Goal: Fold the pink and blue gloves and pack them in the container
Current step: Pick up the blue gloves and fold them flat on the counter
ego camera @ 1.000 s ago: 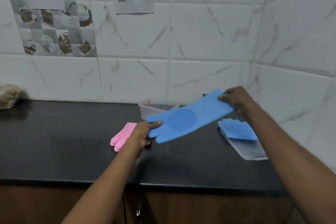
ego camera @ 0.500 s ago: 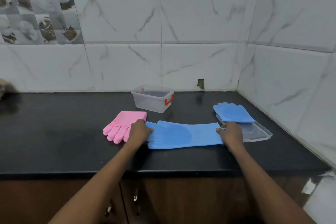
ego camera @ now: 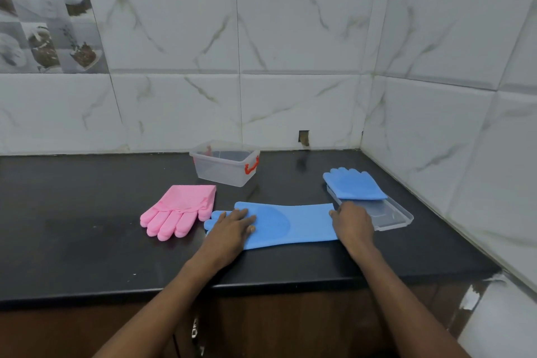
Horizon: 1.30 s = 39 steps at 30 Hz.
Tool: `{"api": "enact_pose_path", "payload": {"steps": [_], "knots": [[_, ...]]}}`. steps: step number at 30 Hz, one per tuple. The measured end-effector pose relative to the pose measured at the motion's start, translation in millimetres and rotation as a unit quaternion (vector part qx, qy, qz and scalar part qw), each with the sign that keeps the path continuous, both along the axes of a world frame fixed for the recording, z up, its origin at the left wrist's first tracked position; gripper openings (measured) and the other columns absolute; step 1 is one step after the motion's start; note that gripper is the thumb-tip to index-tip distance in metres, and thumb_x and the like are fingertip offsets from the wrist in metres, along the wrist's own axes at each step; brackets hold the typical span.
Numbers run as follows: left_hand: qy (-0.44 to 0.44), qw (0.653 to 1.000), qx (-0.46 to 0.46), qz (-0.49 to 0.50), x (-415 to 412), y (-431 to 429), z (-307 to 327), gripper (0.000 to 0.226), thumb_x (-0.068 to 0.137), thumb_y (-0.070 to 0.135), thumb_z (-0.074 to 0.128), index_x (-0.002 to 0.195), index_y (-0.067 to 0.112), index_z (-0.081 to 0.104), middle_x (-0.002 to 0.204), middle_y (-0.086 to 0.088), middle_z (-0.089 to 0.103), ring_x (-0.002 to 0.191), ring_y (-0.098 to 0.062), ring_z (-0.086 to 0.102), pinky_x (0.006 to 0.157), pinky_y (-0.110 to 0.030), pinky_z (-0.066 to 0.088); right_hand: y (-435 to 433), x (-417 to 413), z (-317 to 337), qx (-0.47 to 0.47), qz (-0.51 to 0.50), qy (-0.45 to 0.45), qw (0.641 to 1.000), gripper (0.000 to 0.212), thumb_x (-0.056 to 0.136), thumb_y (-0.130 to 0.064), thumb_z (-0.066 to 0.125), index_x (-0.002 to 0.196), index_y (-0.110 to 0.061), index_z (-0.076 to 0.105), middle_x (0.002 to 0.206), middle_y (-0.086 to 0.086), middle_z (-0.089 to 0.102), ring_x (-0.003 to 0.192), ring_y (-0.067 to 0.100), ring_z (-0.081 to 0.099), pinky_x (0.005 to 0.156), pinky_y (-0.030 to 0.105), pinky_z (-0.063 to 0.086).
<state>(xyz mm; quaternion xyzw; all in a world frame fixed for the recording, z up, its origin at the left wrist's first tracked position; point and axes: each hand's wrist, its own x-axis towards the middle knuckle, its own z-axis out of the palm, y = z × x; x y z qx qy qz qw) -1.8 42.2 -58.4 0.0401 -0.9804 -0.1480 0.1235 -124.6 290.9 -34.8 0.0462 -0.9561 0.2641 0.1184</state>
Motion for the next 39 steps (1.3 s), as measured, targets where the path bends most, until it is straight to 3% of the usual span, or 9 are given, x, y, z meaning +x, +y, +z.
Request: {"api": "enact_pose_path", "payload": {"steps": [6, 19, 25, 28, 31, 33, 35, 37, 39], "knots": [[-0.031, 0.999, 0.014, 0.002, -7.1, -5.1, -0.2, 0.044, 0.105, 0.034, 0.037, 0.148, 0.024, 0.041, 0.16, -0.002, 0.029, 0.148, -0.019, 0.024, 0.121, -0.034, 0.007, 8.4, -7.7, 5.6, 0.042, -0.034, -0.018, 0.998, 0.017, 0.097, -0.026, 0.054, 0.095, -0.009, 0.059, 0.083, 0.003, 0.055, 0.069, 0.017, 0.049, 0.056, 0.029, 0.036], [-0.053, 0.998, 0.007, -0.026, 0.6, 15.3, 13.2, 0.044, 0.105, 0.03, 0.037, 0.144, 0.011, 0.044, 0.154, -0.012, 0.036, 0.144, -0.025, 0.028, 0.118, -0.036, 0.013, 16.9, -10.9, -8.1, 0.141, -0.044, 0.032, 0.989, 0.018, 0.097, -0.022, 0.054, 0.081, -0.014, 0.052, 0.078, 0.003, 0.055, 0.066, 0.02, 0.05, 0.056, 0.03, 0.039], [-0.035, 0.998, 0.032, -0.034, 0.2, 9.9, 8.5, 0.046, 0.105, 0.032, 0.037, 0.148, 0.015, 0.041, 0.159, -0.007, 0.028, 0.149, -0.019, 0.02, 0.12, -0.031, 0.004, 20.3, -8.4, -4.3, 0.082, -0.063, 0.015, 0.994, 0.022, 0.098, -0.026, 0.05, 0.082, -0.014, 0.055, 0.069, 0.0, 0.049, 0.059, 0.014, 0.045, 0.055, 0.03, 0.034], [0.047, 0.998, 0.037, 0.011, -5.5, 0.0, 20.3, 0.045, 0.106, 0.032, 0.034, 0.147, 0.015, 0.043, 0.16, -0.006, 0.028, 0.15, -0.017, 0.018, 0.12, -0.029, 0.003, 19.3, -5.8, 3.7, 0.162, -0.04, 0.09, 0.982, 0.023, 0.098, -0.022, 0.045, 0.091, -0.013, 0.065, 0.088, 0.005, 0.063, 0.077, 0.022, 0.06, 0.059, 0.031, 0.042], [0.01, 1.0, -0.007, -0.005, -13.8, 1.0, 30.4, 0.052, 0.106, 0.04, 0.028, 0.153, 0.018, 0.03, 0.164, -0.002, 0.017, 0.152, -0.015, 0.009, 0.121, -0.032, 0.001, 11.3, -2.7, 9.8, 0.174, 0.148, 0.137, 0.964, 0.026, 0.099, -0.02, 0.039, 0.093, -0.011, 0.063, 0.103, 0.008, 0.06, 0.097, 0.028, 0.059, 0.076, 0.037, 0.047], [-0.085, 0.994, -0.072, -0.017, -15.9, 6.1, 23.7, 0.059, 0.104, 0.048, 0.023, 0.157, 0.022, 0.014, 0.165, -0.002, 0.003, 0.152, -0.017, 0.0, 0.123, -0.038, -0.001, 2.8, 3.0, 3.5, 0.153, 0.264, 0.029, 0.952, 0.032, 0.101, -0.033, 0.037, 0.111, -0.011, 0.058, 0.125, 0.008, 0.054, 0.119, 0.029, 0.051, 0.097, 0.04, 0.041], [-0.133, 0.986, -0.101, -0.013, -18.4, 7.8, 13.0, 0.063, 0.103, 0.052, 0.02, 0.157, 0.024, 0.005, 0.165, -0.001, -0.004, 0.152, -0.018, -0.005, 0.123, -0.04, -0.003, 1.6, 0.8, -5.5, 0.138, 0.266, -0.091, 0.95, 0.051, 0.099, -0.048, 0.036, 0.137, -0.015, 0.047, 0.151, 0.003, 0.038, 0.139, 0.027, 0.037, 0.111, 0.045, 0.032], [-0.133, 0.986, -0.1, -0.011, -21.2, 5.4, 7.1, 0.064, 0.102, 0.053, 0.018, 0.157, 0.025, 0.001, 0.165, 0.001, -0.006, 0.152, -0.016, -0.006, 0.123, -0.039, -0.004, 4.5, -11.4, -6.4, 0.09, 0.261, -0.099, 0.956, 0.045, 0.098, -0.048, 0.038, 0.126, -0.017, 0.057, 0.143, 0.003, 0.051, 0.132, 0.029, 0.047, 0.105, 0.04, 0.04], [-0.129, 0.986, -0.101, -0.013, -24.1, 3.2, 5.6, 0.064, 0.103, 0.053, 0.018, 0.157, 0.026, -0.001, 0.165, 0.001, -0.007, 0.152, -0.015, -0.008, 0.123, -0.038, -0.004, 11.8, -32.9, 7.3, 0.005, 0.182, -0.022, 0.983, 0.025, 0.098, -0.033, 0.044, 0.094, -0.016, 0.062, 0.11, 0.006, 0.068, 0.105, 0.028, 0.062, 0.08, 0.032, 0.046]]}}
